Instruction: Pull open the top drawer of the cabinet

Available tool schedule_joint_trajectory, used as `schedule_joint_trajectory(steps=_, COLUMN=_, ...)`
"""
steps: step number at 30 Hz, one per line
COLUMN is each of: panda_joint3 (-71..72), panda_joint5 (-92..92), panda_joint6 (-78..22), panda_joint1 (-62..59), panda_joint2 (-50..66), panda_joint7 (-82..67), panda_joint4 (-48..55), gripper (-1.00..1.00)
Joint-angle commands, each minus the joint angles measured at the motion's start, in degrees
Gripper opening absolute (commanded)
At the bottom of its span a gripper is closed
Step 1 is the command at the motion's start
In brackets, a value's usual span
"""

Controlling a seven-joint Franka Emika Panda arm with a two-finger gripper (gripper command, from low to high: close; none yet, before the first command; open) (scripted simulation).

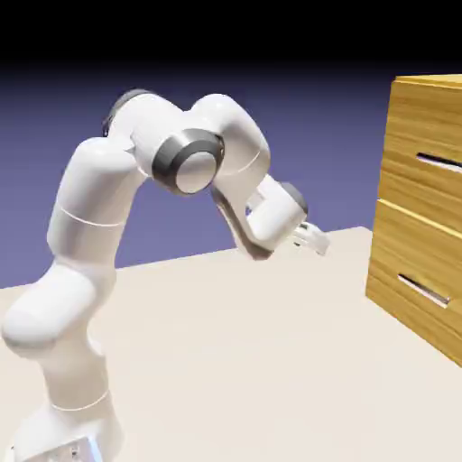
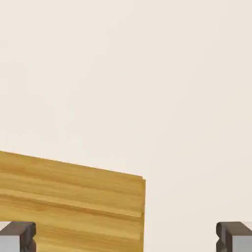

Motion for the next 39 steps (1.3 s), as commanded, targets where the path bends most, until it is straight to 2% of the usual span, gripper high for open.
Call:
schedule_joint_trajectory(steps=1, panda_joint3=1.3, panda_joint5=-2.2, panda_joint6=-0.3, panda_joint1=-0.9, panda_joint2=1.4, panda_joint7=-2.5, panda_joint4=1.0, gripper=0.00)
schedule_joint_trajectory(steps=27, panda_joint3=34.3, panda_joint5=-60.1, panda_joint6=-9.2, panda_joint1=-23.6, panda_joint2=37.3, panda_joint7=-67.3, panda_joint4=26.9, gripper=0.00)
schedule_joint_trajectory(steps=29, panda_joint3=34.3, panda_joint5=-60.2, panda_joint6=-9.2, panda_joint1=-23.6, panda_joint2=37.3, panda_joint7=-67.3, panda_joint4=26.9, gripper=0.00)
schedule_joint_trajectory(steps=37, panda_joint3=30.6, panda_joint5=-58.2, panda_joint6=-4.2, panda_joint1=-12.9, panda_joint2=40.7, panda_joint7=-73.0, panda_joint4=42.4, gripper=0.00)
schedule_joint_trajectory(steps=38, panda_joint3=30.6, panda_joint5=-58.2, panda_joint6=-4.2, panda_joint1=-12.9, panda_joint2=40.7, panda_joint7=-73.0, panda_joint4=42.4, gripper=-1.00)
schedule_joint_trajectory(steps=39, panda_joint3=30.6, panda_joint5=-58.2, panda_joint6=-4.2, panda_joint1=-12.9, panda_joint2=40.7, panda_joint7=-73.0, panda_joint4=42.4, gripper=-1.00)
